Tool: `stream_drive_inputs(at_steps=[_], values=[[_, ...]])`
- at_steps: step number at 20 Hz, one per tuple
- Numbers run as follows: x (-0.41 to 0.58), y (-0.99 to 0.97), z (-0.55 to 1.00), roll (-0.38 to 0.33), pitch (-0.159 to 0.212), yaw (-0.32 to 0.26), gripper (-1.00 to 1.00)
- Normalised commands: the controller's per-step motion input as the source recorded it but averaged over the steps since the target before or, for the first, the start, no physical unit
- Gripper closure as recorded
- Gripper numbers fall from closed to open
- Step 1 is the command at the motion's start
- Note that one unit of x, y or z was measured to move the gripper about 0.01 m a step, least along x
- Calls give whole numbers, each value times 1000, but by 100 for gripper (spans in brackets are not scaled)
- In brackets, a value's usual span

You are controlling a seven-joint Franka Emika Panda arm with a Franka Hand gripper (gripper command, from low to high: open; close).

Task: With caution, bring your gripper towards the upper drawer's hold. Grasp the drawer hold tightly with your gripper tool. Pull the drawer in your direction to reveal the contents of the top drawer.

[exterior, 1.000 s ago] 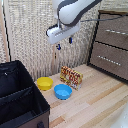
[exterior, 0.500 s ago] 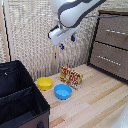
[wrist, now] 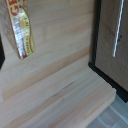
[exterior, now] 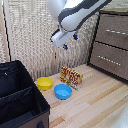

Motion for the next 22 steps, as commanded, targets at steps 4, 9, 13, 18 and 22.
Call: stream_drive_inputs(at_steps=[4, 9, 13, 18, 22], values=[[426, 27, 368, -274, 97, -82, -100], [370, 27, 422, -281, 64, -133, -100], [269, -3, 253, -340, 65, -136, -100], [23, -274, 157, -319, 81, -104, -100], [-6, -577, 13, -324, 58, -18, -100]])
